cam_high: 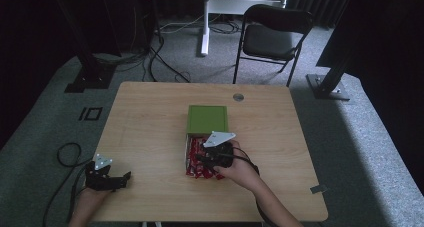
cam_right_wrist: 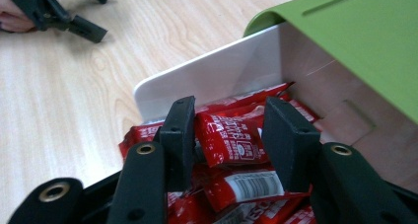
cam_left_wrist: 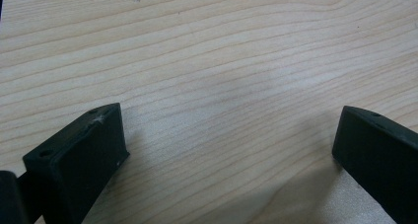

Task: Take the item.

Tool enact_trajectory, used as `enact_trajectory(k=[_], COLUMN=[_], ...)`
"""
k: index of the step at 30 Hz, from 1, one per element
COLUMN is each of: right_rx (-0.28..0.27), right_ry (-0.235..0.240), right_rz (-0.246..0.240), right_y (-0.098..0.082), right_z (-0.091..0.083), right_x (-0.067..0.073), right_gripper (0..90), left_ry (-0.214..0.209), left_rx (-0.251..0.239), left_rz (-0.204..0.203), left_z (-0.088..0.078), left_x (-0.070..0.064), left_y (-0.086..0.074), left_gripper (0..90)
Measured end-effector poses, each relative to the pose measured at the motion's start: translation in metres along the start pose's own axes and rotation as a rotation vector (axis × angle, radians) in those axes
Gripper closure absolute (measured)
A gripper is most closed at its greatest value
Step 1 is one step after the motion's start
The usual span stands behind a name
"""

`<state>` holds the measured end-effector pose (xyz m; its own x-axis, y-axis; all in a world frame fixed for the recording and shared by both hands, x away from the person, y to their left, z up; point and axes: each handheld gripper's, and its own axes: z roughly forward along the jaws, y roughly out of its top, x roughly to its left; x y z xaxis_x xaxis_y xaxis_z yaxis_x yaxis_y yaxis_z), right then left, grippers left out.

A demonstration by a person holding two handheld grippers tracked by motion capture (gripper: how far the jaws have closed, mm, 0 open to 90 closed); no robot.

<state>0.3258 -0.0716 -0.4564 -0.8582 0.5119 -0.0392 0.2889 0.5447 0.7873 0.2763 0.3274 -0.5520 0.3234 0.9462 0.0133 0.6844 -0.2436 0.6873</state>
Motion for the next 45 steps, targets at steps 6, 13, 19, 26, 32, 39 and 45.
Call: enact_trajectory(k=[6, 13, 19, 26, 32, 39, 45], right_rx=[0.028, 0.009, -0.024, -0.088, -0.119, -0.174, -0.225], right_ry=[-0.010, -0.013, -0.052, -0.086, -0.112, -0.122, -0.146], right_rz=[-0.011, -0.016, 0.005, 0.034, 0.031, 0.042, 0.040], right_y=[-0.001, 0.000, 0.002, 0.005, 0.011, 0.016, 0.020], right_z=[0.001, -0.003, -0.010, -0.022, -0.035, -0.051, -0.063], right_x=[0.001, 0.002, -0.003, -0.009, -0.015, -0.015, -0.013], right_gripper=[59.1, 79.9, 85.4, 85.8, 86.4, 86.6, 87.5], left_ry=[0.000, 0.000, 0.000, -0.001, 0.000, -0.001, -0.001], left_rx=[0.000, 0.000, 0.002, 0.001, 0.000, 0.002, 0.000], left_rz=[-0.002, 0.000, 0.000, -0.001, -0.001, 0.000, -0.003], left_z=[0.000, 0.000, 0.000, 0.000, 0.000, 0.000, 0.000], left_x=[0.000, 0.000, 0.000, 0.000, 0.000, 0.000, 0.000], left_y=[0.000, 0.000, 0.000, 0.000, 0.000, 0.000, 0.000], left_gripper=[0.7, 0.7, 0.7, 0.7, 0.7, 0.7, 0.7])
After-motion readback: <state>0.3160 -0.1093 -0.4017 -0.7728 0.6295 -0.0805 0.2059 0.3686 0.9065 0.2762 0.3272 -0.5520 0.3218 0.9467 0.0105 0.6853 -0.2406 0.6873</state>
